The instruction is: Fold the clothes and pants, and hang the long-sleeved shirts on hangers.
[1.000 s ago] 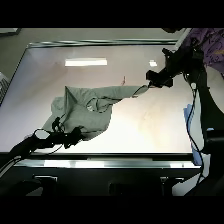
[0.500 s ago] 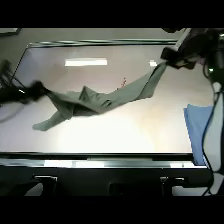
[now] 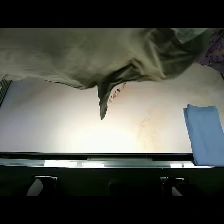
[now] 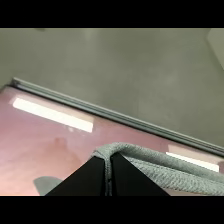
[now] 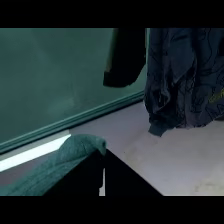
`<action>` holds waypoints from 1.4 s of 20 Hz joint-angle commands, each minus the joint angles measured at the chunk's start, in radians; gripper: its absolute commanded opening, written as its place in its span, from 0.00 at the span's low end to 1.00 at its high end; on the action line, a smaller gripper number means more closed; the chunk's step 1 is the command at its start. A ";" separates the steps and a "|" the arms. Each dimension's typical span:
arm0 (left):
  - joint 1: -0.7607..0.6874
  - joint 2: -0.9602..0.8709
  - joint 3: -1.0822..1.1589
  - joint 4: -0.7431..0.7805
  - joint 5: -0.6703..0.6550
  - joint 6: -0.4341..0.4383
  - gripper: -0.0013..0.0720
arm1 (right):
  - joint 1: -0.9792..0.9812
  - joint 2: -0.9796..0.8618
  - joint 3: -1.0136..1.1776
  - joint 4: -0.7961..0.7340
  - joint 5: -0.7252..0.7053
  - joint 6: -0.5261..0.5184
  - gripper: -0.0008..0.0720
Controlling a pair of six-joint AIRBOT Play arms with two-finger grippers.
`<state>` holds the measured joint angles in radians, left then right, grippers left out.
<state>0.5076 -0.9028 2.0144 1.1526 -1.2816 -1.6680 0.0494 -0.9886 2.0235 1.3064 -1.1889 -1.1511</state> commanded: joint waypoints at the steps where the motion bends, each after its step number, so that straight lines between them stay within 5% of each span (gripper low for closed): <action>1: 0.060 0.123 0.013 0.034 -0.024 -0.002 0.04 | 0.000 0.187 0.000 -0.026 0.002 -0.012 0.05; 6: 0.060 0.121 -0.005 0.033 -0.024 -0.062 0.04 | 0.000 0.154 0.000 -0.035 0.029 0.014 0.05; 12: 0.003 -0.035 -0.295 -0.031 -0.024 -0.009 0.04 | 0.000 -0.259 0.000 -0.031 0.178 0.107 0.05; 17: -0.142 -0.321 -0.595 0.076 0.278 0.054 0.04 | 0.000 -0.673 0.000 0.131 0.205 0.123 0.05; 23: -0.277 -0.700 -0.609 0.089 0.575 0.076 0.04 | 0.000 -0.948 0.000 0.262 0.203 0.123 0.05; 27: -0.331 -0.779 -0.609 0.087 0.610 0.075 0.04 | 0.000 -0.985 0.000 0.287 0.127 0.122 0.06; 28: -0.334 -0.781 -0.609 0.086 0.588 0.072 0.05 | 0.000 -0.984 0.000 0.288 0.102 0.122 0.13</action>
<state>0.2050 -1.6264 1.4086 1.2438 -0.7204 -1.5959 0.0486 -1.9415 2.0224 1.5608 -1.0283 -1.0275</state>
